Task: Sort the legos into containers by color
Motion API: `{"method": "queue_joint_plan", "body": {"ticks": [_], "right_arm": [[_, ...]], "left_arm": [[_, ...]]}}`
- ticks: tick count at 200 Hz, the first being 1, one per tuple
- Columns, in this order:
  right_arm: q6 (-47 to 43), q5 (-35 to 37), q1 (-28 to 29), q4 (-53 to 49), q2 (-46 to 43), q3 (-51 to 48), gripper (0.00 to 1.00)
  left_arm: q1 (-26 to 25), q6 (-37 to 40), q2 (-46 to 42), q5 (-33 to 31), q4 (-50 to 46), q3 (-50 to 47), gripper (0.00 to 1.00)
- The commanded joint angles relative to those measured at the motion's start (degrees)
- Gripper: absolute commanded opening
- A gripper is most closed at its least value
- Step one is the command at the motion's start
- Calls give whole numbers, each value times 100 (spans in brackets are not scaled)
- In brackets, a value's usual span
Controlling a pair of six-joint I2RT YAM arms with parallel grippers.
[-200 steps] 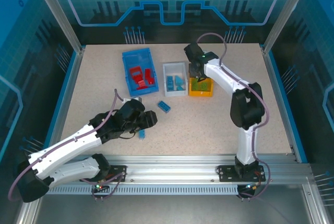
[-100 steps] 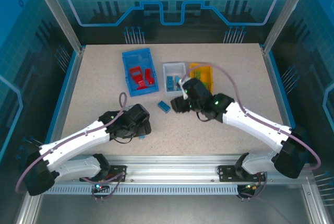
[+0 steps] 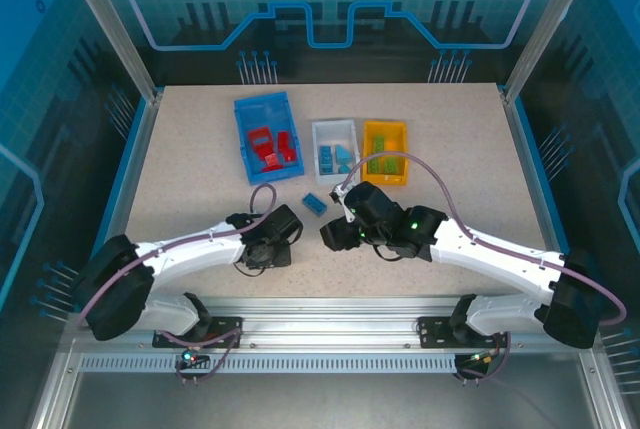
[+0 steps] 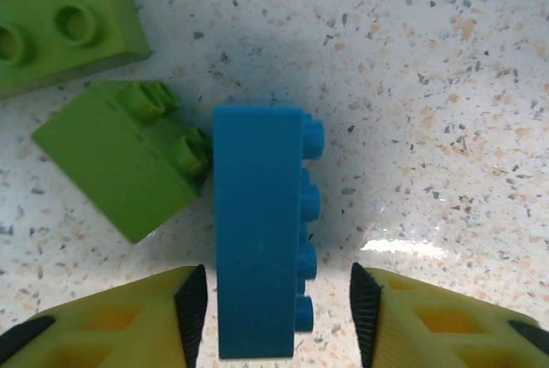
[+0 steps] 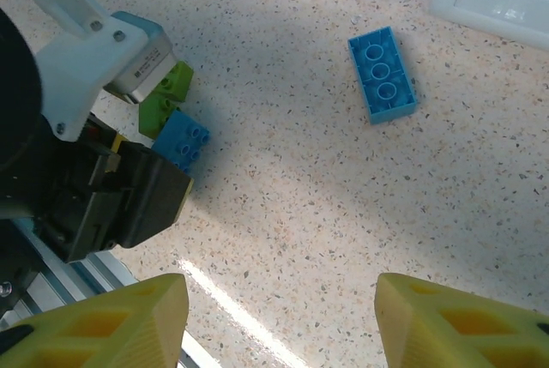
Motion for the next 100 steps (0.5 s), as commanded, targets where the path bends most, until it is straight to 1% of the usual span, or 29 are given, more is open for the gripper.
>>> {"method": "queue_joint_plan", "body": {"ticks": [1, 13, 48, 72, 100], "right_arm": [[113, 59, 88, 54, -106, 125, 60], [120, 97, 89, 39, -102, 126, 60], [145, 157, 82, 20, -137, 117, 59], [127, 308, 60, -40, -263, 155, 57], [109, 444, -153, -35, -527, 289, 55]], "left_arm": [[34, 155, 136, 10, 304, -137, 47], [36, 172, 202, 0, 351, -128, 43], [19, 262, 209, -86, 351, -57, 23], [-79, 317, -1, -201, 132, 239, 16], [-152, 523, -147, -223, -311, 1120, 15]]}}
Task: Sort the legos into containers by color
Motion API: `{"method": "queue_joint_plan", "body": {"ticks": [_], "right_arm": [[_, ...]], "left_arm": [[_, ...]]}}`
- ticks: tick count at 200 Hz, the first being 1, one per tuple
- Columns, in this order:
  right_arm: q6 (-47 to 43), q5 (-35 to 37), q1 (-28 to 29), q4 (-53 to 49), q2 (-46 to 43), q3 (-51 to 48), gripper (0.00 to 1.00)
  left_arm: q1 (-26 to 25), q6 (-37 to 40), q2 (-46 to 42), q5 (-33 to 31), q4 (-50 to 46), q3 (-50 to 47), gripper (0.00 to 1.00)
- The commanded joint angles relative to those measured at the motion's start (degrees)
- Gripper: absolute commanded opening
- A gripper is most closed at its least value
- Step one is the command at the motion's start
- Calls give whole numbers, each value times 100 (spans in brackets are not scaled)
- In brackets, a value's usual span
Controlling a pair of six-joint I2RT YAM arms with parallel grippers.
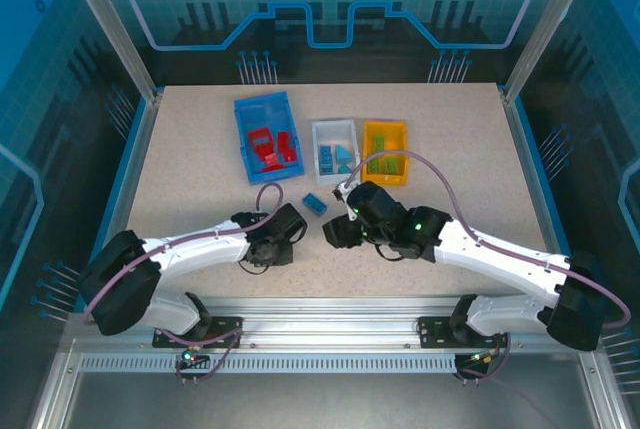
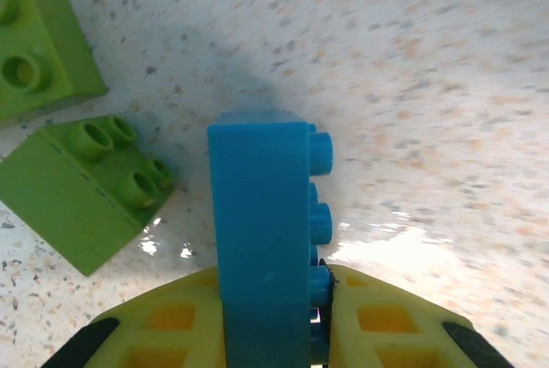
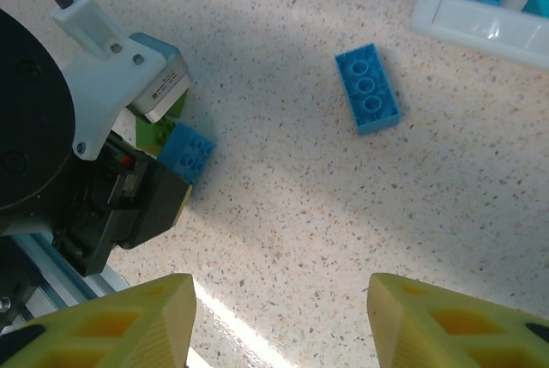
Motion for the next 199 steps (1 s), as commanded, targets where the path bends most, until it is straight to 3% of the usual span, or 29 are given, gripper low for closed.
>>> {"method": "queue_joint_plan", "body": {"ticks": [1, 40, 68, 102, 147, 181, 199], "right_arm": [[50, 241, -164, -2, -324, 274, 55], [279, 111, -984, 312, -618, 428, 53], [435, -74, -1608, 408, -572, 623, 51], [497, -235, -2082, 416, -408, 847, 51], [472, -398, -2311, 379, -266, 959, 50], [490, -469, -2350, 437, -256, 834, 50], [473, -525, -2364, 425, -203, 797, 50]], "left_arm": [[-58, 282, -251, -153, -355, 863, 15], [-39, 936, 454, -119, -627, 2684, 15], [77, 1367, 1532, 28, -704, 4112, 15], [594, 1696, 2932, 418, -784, 5692, 15], [1198, 2005, 4636, 756, -1068, 7477, 15], [1417, 1996, 5330, 940, -1047, 8099, 17], [1494, 1882, 5560, 966, -1150, 8314, 25]]}}
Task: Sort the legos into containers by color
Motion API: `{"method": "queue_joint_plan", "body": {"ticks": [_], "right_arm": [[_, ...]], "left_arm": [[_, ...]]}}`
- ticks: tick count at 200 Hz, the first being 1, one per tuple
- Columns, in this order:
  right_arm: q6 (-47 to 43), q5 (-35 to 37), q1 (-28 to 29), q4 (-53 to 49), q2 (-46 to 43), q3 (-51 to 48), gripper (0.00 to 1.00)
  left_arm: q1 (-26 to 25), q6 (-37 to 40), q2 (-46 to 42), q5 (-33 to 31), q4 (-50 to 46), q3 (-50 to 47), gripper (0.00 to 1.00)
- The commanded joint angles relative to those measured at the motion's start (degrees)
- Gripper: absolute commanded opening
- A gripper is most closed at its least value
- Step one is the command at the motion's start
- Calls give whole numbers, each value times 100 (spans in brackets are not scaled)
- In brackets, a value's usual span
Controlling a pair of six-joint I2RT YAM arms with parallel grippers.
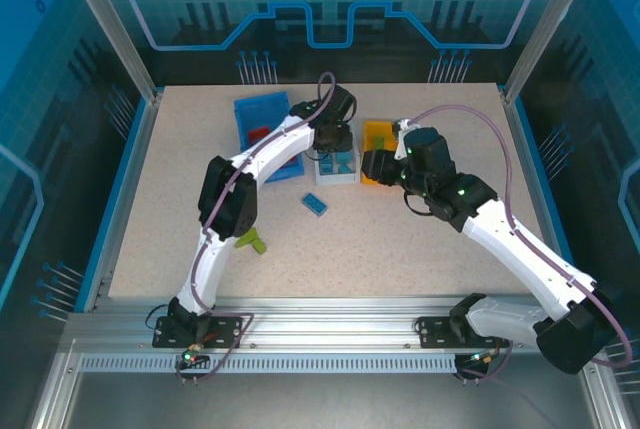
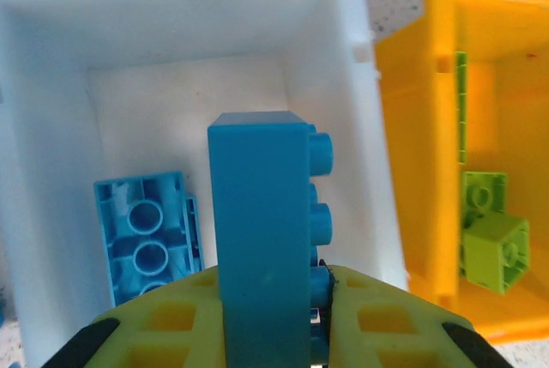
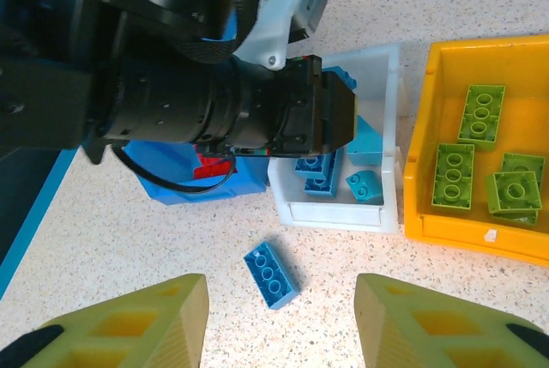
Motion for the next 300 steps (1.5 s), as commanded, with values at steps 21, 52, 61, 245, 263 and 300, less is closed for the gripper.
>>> {"method": "queue_joint_plan", "body": {"ticks": [21, 52, 61, 245, 263, 300], "right_arm": [[24, -239, -89, 89, 110, -8, 51], [-7, -299, -90, 28, 111, -43, 54], [-32, -300, -92, -10, 110, -26, 54], [-1433, 117, 3157, -466, 4259, 2146, 72], [-1468, 63, 3204, -822, 5141, 2921, 72], [-1497, 68, 3242, -1344, 6262, 4005, 67]], "left_arm": [[79, 1, 217, 197, -360, 475, 39], [74, -3, -97, 151, -452, 393, 52], [81, -32, -243, 153, -451, 327, 54], [76, -2468, -9034, -1245, -1497, -6267, 59], [74, -2699, -9756, -1414, -1943, -6632, 59], [77, -2829, -10229, -1540, -2454, -6778, 59]]}}
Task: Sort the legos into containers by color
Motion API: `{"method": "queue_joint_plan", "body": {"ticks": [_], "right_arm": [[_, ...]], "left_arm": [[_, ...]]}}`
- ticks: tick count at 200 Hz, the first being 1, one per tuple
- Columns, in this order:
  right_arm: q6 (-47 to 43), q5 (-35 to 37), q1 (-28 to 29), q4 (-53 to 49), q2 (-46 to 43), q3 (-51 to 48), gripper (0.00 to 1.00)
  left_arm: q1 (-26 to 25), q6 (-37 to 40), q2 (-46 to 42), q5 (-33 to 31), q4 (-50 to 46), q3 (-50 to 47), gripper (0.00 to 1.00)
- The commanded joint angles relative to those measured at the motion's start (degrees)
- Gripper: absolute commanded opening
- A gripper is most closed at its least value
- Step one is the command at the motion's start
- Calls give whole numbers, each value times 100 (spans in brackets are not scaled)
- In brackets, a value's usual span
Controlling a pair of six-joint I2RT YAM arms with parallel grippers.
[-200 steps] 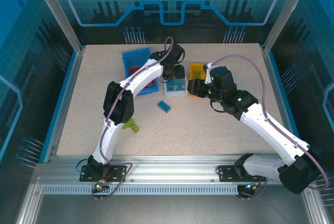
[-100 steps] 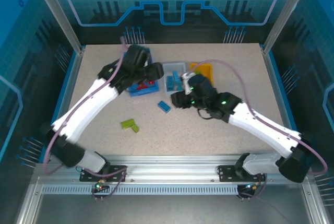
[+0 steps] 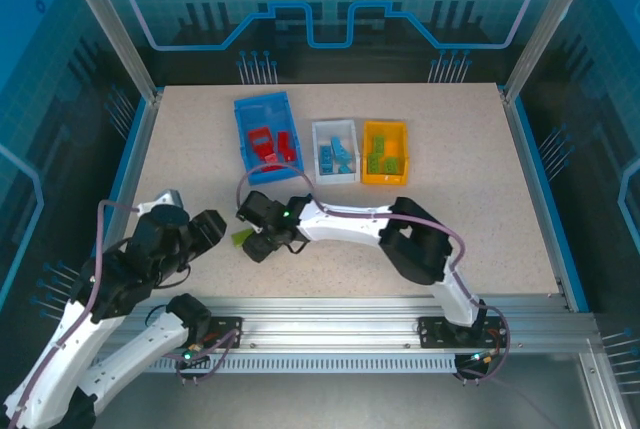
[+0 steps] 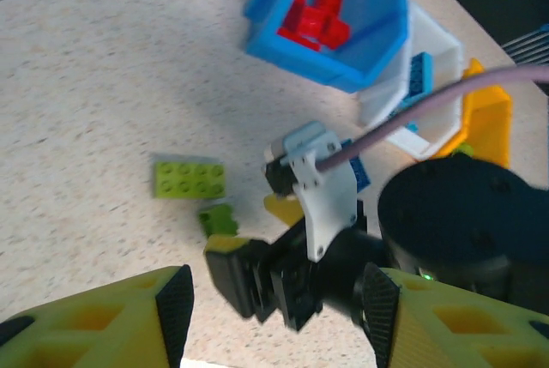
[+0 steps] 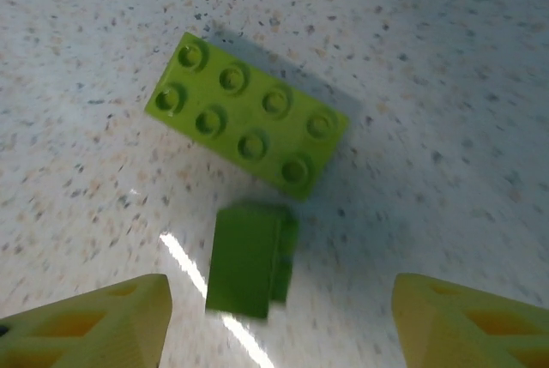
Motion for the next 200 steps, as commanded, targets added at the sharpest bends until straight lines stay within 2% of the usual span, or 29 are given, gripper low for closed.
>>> {"method": "queue_joint_plan", "body": {"ticks": [1, 11, 41, 78, 121, 140, 162, 182, 200], "right_arm": [[-85, -16, 40, -610, 493, 648, 66], [-76, 14, 25, -722, 691, 867, 63], [52, 61, -13, -825, 863, 1056, 40], [204, 300, -26, -661, 277, 500, 18], [360, 708, -394, -505, -1282, -778, 14], [396, 847, -845, -517, -1982, -1282, 13], [438, 942, -1742, -561, -2548, -1722, 12], [452, 896, -2737, -499, -2672, -1814, 12], [384, 882, -3461, -447, -2360, -1521, 13]], "left_arm": [[31, -286, -51, -274, -510, -100, 59], [26, -257, -25, -260, -497, -82, 58], [29, -186, 138, -211, -355, -47, 58], [25, -128, 239, -98, -143, -117, 57], [26, 124, 567, 452, 508, -281, 57], [28, 297, 901, 943, 1046, -369, 57], [-17, 415, 1486, 1451, 1701, -437, 56], [-250, 413, 1957, 1436, 2186, -434, 56], [-436, 463, 2373, 1331, 2545, -397, 56]]}}
